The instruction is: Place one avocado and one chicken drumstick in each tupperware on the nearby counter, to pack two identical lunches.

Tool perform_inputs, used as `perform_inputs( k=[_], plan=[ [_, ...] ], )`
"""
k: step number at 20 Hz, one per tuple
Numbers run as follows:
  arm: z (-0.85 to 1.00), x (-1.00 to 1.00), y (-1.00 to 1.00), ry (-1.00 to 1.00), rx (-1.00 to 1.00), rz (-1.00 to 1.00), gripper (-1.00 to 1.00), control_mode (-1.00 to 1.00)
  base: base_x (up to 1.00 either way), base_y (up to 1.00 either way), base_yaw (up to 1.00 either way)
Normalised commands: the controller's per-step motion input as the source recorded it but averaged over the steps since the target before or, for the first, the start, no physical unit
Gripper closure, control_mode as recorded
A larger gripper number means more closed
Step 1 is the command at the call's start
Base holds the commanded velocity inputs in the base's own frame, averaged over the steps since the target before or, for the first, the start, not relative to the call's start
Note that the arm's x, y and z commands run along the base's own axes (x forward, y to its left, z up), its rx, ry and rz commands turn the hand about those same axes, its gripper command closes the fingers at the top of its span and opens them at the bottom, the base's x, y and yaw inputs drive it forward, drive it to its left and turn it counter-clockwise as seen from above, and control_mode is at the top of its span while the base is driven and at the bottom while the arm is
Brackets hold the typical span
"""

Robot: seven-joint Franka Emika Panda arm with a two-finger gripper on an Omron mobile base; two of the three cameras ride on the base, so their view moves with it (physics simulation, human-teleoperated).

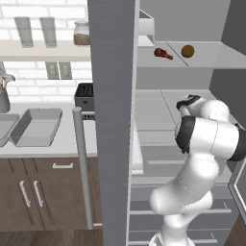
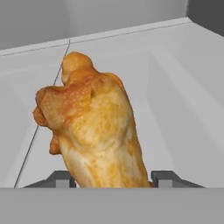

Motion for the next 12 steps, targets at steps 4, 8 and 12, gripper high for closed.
perform_inputs(
  k=[4,8,12],
  plan=[
    [0.74,-0.61,0.25,-0.02,0.00,0.00,1.00,-1.00,0.00,0.00,0.00],
    [0.97,-0.40,0.21,0.00,0.00,0.00,1.00,-1.00,0.00,0.00,0.00],
    [0.99,-0.37,0.16,0.06,0.00,0.00,1.00,-1.00,0.00,0.00,0.00]
  ],
)
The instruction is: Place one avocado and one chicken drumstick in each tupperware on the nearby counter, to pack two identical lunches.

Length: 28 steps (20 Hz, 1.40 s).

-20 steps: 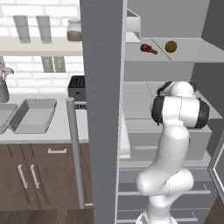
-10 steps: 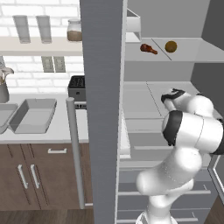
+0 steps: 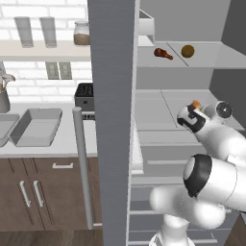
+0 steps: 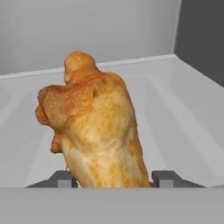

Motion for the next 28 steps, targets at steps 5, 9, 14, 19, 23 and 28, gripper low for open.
perform_inputs(
  k=[5,9,14,19,23,28],
  plan=[
    [0.73,-0.56,0.17,0.08,0.00,0.00,1.00,-1.00,0.00,0.00,0.00],
    [0.36,-0.95,0.29,0.00,0.00,0.00,1.00,-1.00,0.00,0.00,0.00],
    [0.17,-1.00,0.41,0.00,0.00,0.02,1.00,-1.00,0.00,0.00,0.00],
    [0.46,-0.99,0.31,0.00,0.00,0.00,1.00,-1.00,0.00,0.00,0.00],
    [0.53,-0.93,0.24,0.00,0.00,0.00,1.00,-1.00,0.00,0.00,0.00],
    [0.18,-0.52,0.34,0.00,-0.02,0.00,1.00,-1.00,0.00,0.00,0.00]
  ],
)
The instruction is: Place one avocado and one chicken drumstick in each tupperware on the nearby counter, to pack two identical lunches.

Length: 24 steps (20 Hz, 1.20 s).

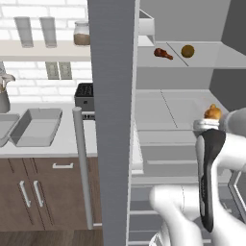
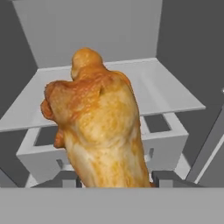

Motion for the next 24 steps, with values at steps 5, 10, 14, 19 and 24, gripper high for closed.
perform_inputs(
  k=[5,10,14,19,24],
  plan=[
    [-0.01,-0.24,0.01,-0.03,0.00,0.00,1.00,-1.00,0.00,0.00,0.00],
    [0.00,-0.97,0.01,-0.14,-0.01,0.05,1.00,-1.00,0.00,0.00,0.00],
    [0.00,0.00,0.00,0.00,0.00,0.00,1.00,1.00,-1.00,0.02,0.18],
    [0.00,0.00,0.00,0.00,0.00,0.00,1.00,1.00,-1.00,0.20,0.39],
    [0.00,0.00,0.00,0.00,0.00,0.00,1.00,1.00,-0.81,0.27,0.49]
  ],
)
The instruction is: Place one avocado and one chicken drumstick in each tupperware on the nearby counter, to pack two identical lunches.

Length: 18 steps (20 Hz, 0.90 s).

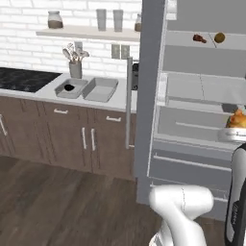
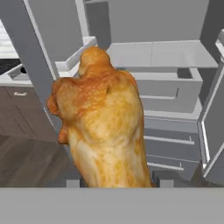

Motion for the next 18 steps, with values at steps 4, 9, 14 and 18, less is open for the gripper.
perform_inputs(
  k=[4,9,14,18],
  plan=[
    [0.00,0.00,0.00,0.00,0.00,0.00,1.00,1.00,-0.44,0.54,0.55],
    [0.00,0.00,0.00,0.00,0.00,0.00,1.00,1.00,-0.29,0.78,0.57],
    [0.00,0.00,0.00,0.00,0.00,0.00,1.00,1.00,-0.05,0.76,0.57],
    [0.00,0.00,0.00,0.00,0.00,0.00,1.00,1.00,0.56,-0.36,0.56]
  ],
)
